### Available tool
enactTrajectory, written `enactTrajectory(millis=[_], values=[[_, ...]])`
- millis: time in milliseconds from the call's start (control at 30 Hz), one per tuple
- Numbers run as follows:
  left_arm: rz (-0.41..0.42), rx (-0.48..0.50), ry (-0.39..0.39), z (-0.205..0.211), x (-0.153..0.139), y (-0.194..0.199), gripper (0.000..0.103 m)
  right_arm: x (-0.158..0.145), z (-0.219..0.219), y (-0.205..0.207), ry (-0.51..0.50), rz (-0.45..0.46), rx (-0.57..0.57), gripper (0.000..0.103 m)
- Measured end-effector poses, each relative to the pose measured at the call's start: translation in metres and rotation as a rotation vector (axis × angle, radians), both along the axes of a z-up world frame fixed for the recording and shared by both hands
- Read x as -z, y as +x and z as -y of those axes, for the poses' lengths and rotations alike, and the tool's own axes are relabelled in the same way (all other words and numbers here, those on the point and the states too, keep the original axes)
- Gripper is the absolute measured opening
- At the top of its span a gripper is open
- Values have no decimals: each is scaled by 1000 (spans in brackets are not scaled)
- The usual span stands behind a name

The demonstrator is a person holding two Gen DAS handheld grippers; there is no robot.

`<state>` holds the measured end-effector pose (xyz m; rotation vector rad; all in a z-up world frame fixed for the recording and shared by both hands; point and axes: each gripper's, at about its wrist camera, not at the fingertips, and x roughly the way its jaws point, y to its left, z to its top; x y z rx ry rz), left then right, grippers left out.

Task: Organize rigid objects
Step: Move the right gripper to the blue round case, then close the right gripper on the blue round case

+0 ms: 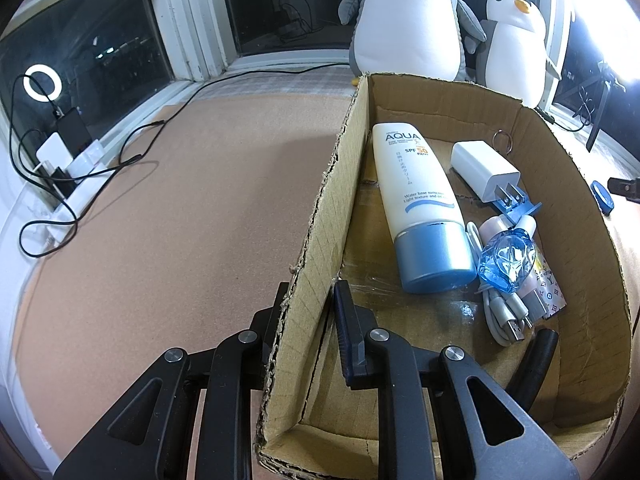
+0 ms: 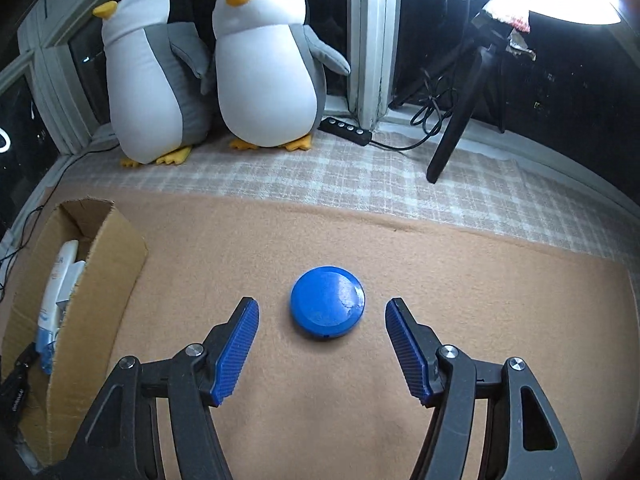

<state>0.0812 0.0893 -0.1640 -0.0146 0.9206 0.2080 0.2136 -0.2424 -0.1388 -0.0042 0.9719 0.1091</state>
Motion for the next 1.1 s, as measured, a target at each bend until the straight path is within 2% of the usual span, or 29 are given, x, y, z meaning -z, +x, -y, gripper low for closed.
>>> enactTrajectory(millis=[333,700,900,933,1100], values=[[1,0,-2,0,0,-1,18,18,2,18,-51,-10,15,62],[1,-1,-2,0,0,-1,18,32,4,25,-43,-43,14,61],[1,0,-2,0,0,-1,18,32,5,23,-27,-46,13,51],[0,0,-2,-1,0,-1,18,32,4,23,-26,-45,12,47],[0,0,-2,-1,0,-1,18,31,2,21,-30,-44,8,46]])
